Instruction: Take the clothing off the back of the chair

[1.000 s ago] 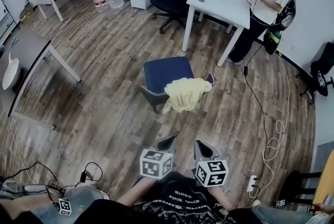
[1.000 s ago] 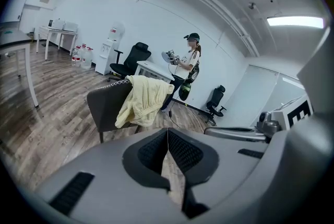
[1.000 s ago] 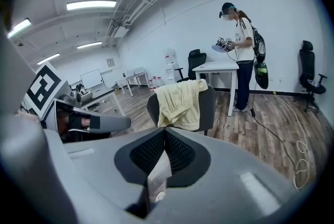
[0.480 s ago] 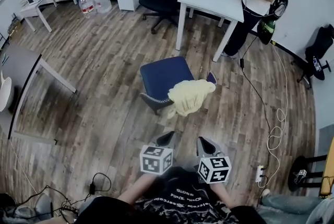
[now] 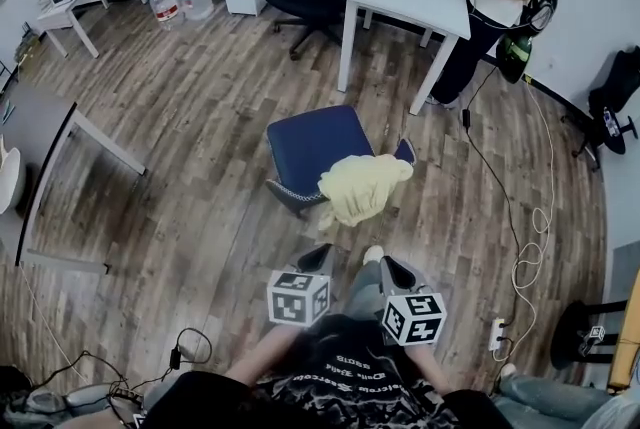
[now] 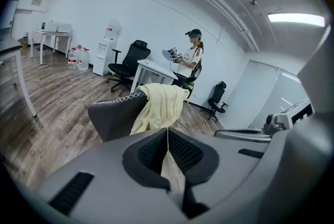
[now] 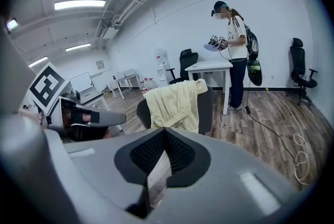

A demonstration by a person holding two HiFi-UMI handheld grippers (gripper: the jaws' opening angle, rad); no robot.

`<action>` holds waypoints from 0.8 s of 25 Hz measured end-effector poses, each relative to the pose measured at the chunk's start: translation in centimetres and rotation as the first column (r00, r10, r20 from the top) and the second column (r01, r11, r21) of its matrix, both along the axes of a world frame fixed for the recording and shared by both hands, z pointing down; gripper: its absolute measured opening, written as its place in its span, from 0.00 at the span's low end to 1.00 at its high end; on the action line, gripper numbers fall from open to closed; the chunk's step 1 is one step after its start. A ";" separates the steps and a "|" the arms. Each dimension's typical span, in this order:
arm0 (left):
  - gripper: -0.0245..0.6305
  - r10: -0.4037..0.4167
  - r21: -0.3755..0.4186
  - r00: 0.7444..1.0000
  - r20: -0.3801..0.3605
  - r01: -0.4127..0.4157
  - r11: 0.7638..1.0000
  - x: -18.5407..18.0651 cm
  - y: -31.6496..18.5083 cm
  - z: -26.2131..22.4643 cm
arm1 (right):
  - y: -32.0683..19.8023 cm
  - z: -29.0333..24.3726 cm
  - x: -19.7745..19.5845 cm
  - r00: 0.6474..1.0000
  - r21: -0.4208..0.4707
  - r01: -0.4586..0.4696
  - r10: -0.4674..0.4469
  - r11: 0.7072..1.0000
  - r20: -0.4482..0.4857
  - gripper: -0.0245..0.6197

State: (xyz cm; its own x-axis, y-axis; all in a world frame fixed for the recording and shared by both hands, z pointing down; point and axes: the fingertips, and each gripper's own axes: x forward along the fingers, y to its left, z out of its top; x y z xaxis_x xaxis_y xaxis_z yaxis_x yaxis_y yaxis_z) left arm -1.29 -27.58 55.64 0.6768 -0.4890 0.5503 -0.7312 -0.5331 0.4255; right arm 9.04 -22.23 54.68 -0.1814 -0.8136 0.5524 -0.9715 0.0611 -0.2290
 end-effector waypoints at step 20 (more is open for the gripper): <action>0.32 -0.233 -0.082 0.970 0.061 0.238 0.968 1.7 -7.6 1.3 | -11.5 -0.3 4.6 0.988 0.001 0.131 -0.130 0.991 -0.088 0.53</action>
State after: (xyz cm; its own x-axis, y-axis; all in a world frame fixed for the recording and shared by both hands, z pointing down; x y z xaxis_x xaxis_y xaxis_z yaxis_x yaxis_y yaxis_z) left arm 0.44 -35.13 56.92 0.5182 -0.5792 0.6293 -0.8536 -0.3051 0.4222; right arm 13.65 -33.69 54.41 -0.2374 -0.7899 0.5655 -0.9714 0.1897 -0.1427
